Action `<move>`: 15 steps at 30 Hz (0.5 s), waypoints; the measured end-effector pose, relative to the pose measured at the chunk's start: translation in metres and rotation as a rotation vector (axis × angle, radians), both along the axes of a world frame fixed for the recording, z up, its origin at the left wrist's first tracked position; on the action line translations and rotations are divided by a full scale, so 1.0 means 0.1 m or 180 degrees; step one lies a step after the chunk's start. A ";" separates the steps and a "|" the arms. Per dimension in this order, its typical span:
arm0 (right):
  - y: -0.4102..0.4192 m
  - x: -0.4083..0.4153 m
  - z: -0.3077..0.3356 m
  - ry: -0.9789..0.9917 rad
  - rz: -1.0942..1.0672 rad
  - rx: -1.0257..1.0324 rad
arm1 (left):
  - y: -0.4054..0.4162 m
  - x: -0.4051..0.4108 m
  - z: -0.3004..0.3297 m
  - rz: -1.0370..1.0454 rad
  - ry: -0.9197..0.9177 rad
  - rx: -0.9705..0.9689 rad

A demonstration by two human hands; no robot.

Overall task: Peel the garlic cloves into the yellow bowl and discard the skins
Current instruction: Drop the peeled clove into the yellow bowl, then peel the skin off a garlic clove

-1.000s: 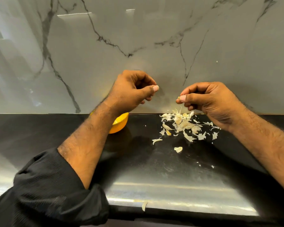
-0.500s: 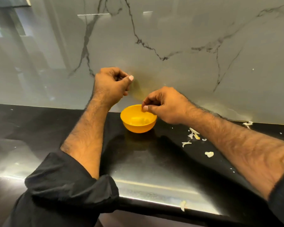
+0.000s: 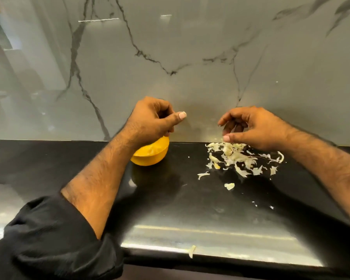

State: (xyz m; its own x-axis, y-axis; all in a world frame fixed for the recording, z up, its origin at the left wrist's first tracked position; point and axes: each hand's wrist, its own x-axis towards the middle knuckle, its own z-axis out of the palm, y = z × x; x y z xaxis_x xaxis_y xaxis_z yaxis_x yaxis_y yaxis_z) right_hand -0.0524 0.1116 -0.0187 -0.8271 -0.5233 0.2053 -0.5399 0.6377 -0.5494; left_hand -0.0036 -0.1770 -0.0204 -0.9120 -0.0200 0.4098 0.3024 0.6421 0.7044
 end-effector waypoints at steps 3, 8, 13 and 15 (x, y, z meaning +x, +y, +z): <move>0.07 -0.03 0.00 0.0166 0.0089 -0.0059 | 0.26 -0.07 -0.06 -0.0248 -0.0124 -0.0429; 0.10 -0.06 -0.09 0.0383 0.0168 0.0604 | 0.50 -0.26 0.05 -0.0171 0.0124 -0.1028; -0.07 0.03 -0.21 0.0499 0.0357 0.0702 | 0.57 -0.30 -0.04 0.0063 0.0469 -0.0986; -0.14 0.06 -0.24 0.0484 0.0451 0.0811 | 0.51 -0.28 -0.08 -0.0076 0.0406 -0.0871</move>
State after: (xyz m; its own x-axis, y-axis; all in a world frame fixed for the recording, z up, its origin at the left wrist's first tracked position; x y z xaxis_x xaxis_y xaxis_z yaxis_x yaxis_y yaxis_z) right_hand -0.0464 0.0980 -0.0430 -0.7121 -0.6815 0.1686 -0.6968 0.6569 -0.2880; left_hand -0.0314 -0.1258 -0.0286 -0.8517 0.1278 0.5082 0.3946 0.7946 0.4615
